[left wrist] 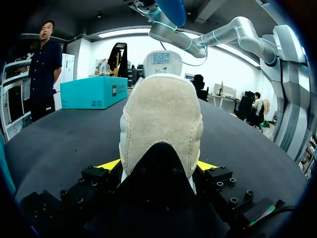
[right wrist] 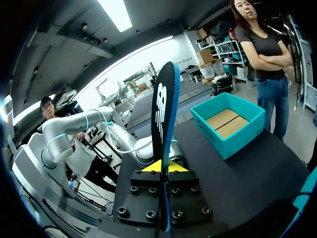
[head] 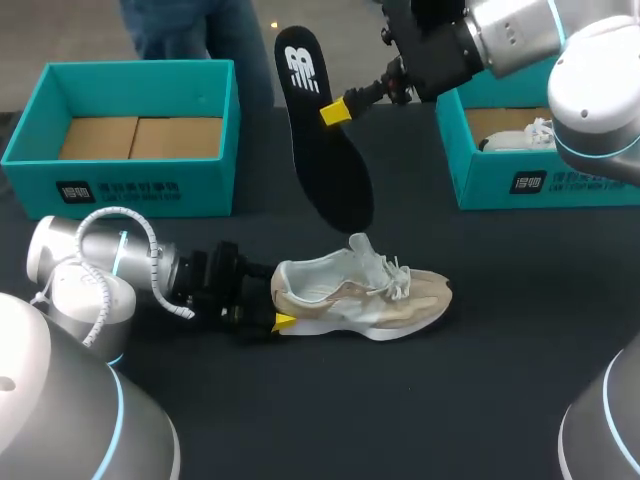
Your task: Take the shoe out of the shoebox, open the shoe tongue, remove and reinsert the insole, then place the shoe into the shoebox
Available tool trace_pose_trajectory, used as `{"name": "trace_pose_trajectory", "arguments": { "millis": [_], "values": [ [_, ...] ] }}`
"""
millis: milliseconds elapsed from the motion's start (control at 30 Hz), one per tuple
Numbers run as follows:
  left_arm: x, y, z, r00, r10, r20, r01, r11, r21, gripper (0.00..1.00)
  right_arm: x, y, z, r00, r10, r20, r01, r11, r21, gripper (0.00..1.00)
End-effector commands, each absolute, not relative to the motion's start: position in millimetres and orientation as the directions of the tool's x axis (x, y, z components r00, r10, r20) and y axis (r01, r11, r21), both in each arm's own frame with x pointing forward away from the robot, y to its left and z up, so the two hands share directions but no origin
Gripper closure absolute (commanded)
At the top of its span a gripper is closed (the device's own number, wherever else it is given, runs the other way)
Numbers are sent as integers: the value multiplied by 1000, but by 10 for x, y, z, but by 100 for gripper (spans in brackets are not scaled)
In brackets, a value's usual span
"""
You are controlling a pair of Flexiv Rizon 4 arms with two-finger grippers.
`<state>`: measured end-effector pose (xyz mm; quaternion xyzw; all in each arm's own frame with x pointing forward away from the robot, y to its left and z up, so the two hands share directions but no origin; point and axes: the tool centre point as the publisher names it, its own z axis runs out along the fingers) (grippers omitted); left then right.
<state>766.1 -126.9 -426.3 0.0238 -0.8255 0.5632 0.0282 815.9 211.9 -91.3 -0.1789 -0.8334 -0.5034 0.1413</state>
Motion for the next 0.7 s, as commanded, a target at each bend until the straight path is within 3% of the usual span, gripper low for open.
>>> {"name": "trace_pose_trajectory", "arguments": {
  "millis": [33, 700],
  "values": [
    [7656, -1264, -4291, -997, -8, 74, -71, 367, -927, 100, 8165, 2082, -901, -894, 163, 417, 444, 437, 782, 100],
    [7656, -1264, -4291, -997, -8, 74, -71, 367, -927, 100, 7668, 1197, -483, -807, 287, 516, 590, 423, 688, 100]
  ]
}}
